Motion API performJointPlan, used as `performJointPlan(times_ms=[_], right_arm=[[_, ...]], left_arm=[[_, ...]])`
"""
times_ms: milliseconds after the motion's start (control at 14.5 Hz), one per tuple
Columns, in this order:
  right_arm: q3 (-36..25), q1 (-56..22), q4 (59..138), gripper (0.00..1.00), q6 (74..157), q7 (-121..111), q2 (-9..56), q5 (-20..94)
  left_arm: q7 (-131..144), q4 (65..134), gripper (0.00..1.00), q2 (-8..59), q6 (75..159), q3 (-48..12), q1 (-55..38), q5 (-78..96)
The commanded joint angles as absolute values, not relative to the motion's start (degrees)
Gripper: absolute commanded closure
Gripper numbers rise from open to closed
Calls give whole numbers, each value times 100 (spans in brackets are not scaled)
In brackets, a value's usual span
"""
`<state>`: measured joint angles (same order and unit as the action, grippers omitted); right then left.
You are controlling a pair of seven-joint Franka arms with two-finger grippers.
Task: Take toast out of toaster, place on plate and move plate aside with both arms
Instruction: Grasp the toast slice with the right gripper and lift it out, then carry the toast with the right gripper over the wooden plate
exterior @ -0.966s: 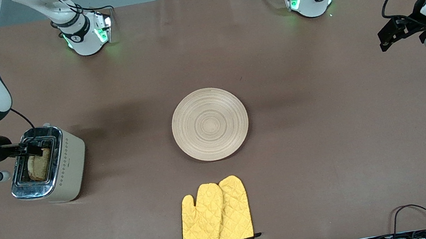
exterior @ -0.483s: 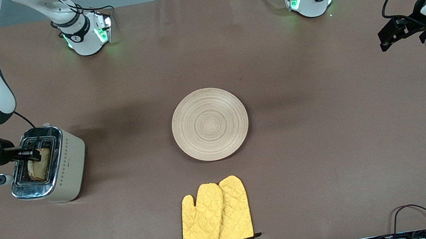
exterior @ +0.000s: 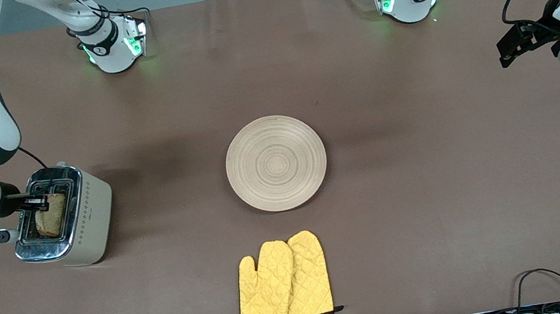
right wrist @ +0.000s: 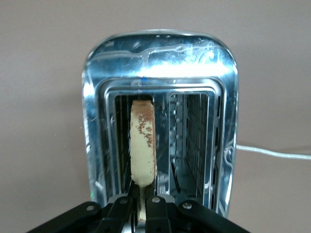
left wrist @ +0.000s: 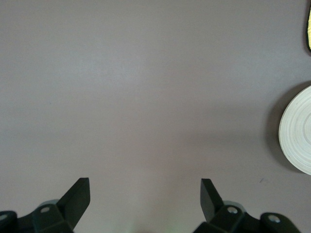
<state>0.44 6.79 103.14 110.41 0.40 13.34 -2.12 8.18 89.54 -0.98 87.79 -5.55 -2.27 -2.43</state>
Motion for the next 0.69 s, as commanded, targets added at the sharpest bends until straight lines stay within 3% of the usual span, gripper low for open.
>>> performJointPlan(times_ms=[0, 276, 483, 621], right_arm=[[176, 624, 9591, 98, 10049, 0, 906, -97], [158, -60, 8772, 98, 9116, 463, 835, -123], [150, -526, 8850, 100, 9298, 747, 888, 391], [149, -510, 9663, 100, 10059, 747, 896, 1289]], left_arm=[[791, 8930, 0, -141, 8719, -580, -193, -290], [791, 8930, 0, -141, 8719, -571, -193, -290], [791, 8938, 0, -141, 8719, -571, -193, -290], [782, 8938, 0, -149, 8719, -571, -193, -290]])
